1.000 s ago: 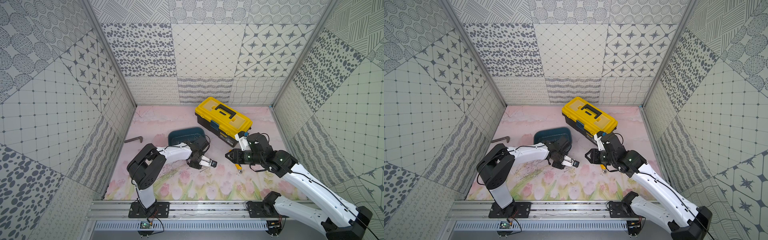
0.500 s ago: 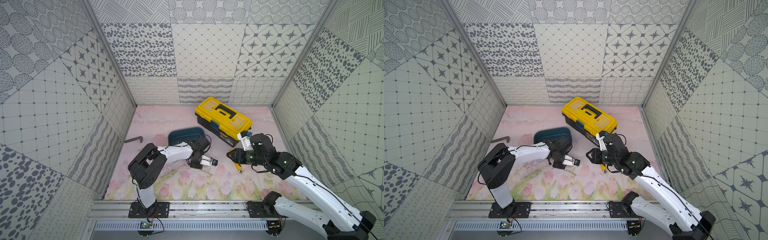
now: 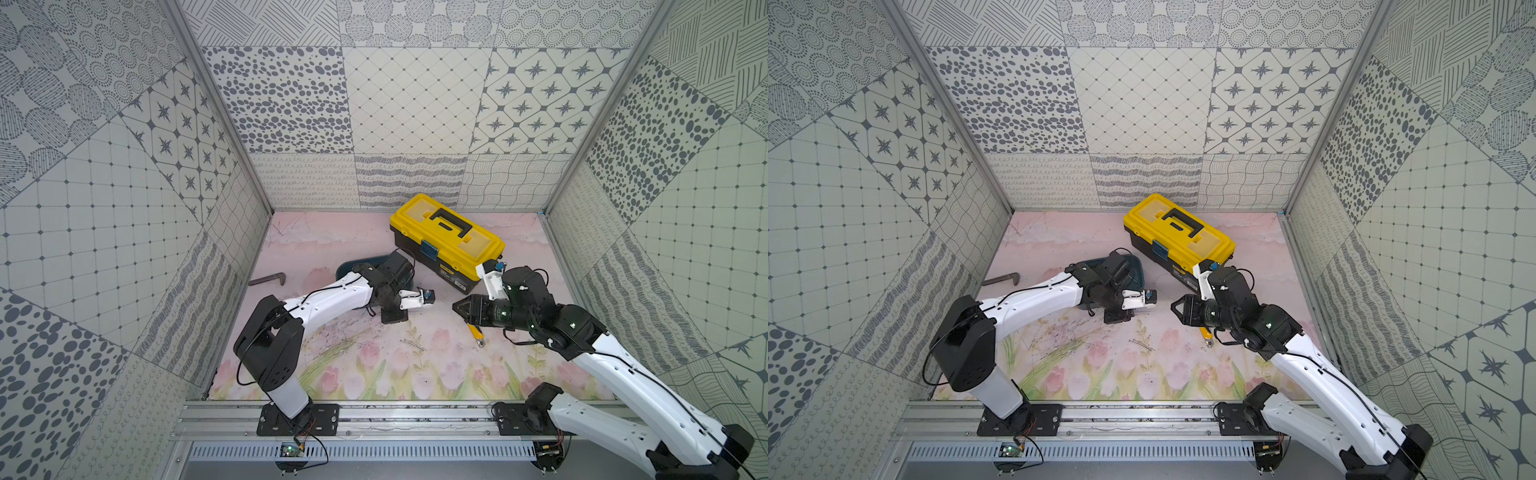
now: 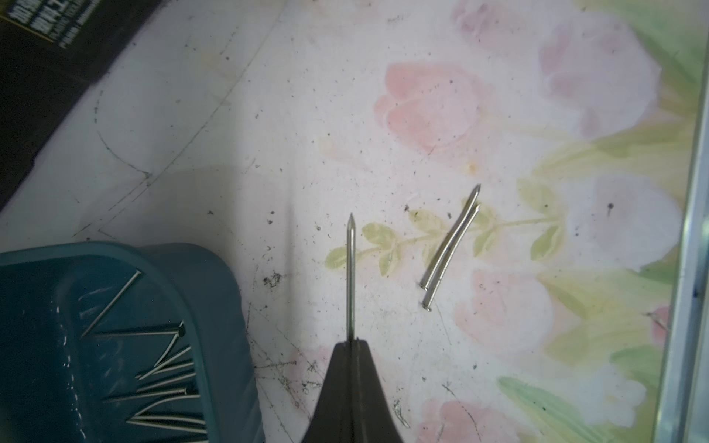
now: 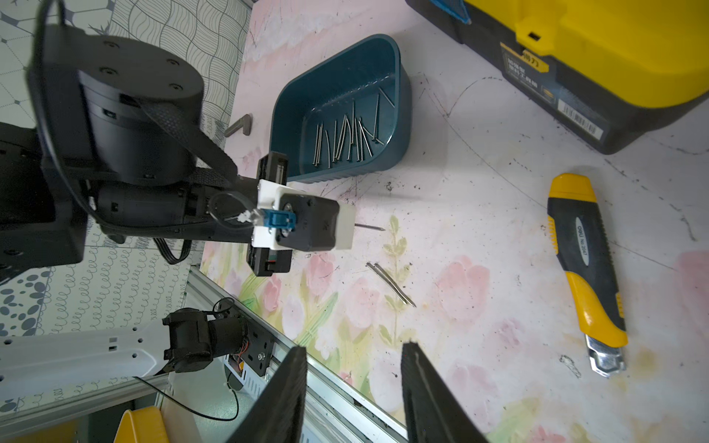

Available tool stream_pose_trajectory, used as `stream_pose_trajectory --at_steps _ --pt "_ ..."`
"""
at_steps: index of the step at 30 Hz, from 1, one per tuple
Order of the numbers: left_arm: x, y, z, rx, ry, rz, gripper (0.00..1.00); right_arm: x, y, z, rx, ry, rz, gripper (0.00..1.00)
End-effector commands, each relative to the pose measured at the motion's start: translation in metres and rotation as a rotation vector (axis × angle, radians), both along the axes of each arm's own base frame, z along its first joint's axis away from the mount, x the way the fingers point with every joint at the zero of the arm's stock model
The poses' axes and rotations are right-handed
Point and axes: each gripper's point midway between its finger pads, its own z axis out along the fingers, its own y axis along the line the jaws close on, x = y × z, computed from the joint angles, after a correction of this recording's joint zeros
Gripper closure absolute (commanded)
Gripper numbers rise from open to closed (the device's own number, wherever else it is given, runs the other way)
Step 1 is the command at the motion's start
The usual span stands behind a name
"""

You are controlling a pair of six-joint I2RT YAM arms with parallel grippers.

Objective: Put the nails on the desktop into the storage box
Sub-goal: Pick up the nail from the center of the board.

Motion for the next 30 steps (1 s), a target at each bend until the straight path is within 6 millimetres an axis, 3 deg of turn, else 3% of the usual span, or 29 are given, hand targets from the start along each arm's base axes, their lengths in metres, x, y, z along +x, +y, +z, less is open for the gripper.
stream_pose_trajectory --at_steps 1,5,15,22,30 --pt "-0.015 -0.004 0.038 -0.187 0.191 0.213 1.00 0.010 0.000 0.036 0.062 -0.121 -0.019 0.52" --pt "-0.009 -0.004 0.070 -0.322 0.213 0.337 1.00 0.014 0.008 0.049 0.116 -0.149 -0.010 0.48" --pt "0.012 0.006 0.128 -0.671 0.316 0.781 1.00 0.032 0.060 0.068 0.280 -0.122 0.114 0.46" --pt "0.011 0.017 0.147 -0.837 0.355 0.936 1.00 0.047 0.091 0.064 0.360 -0.053 0.146 0.45" --pt "0.006 0.020 0.160 -0.886 0.370 0.947 1.00 0.056 0.115 0.064 0.389 -0.035 0.177 0.44"
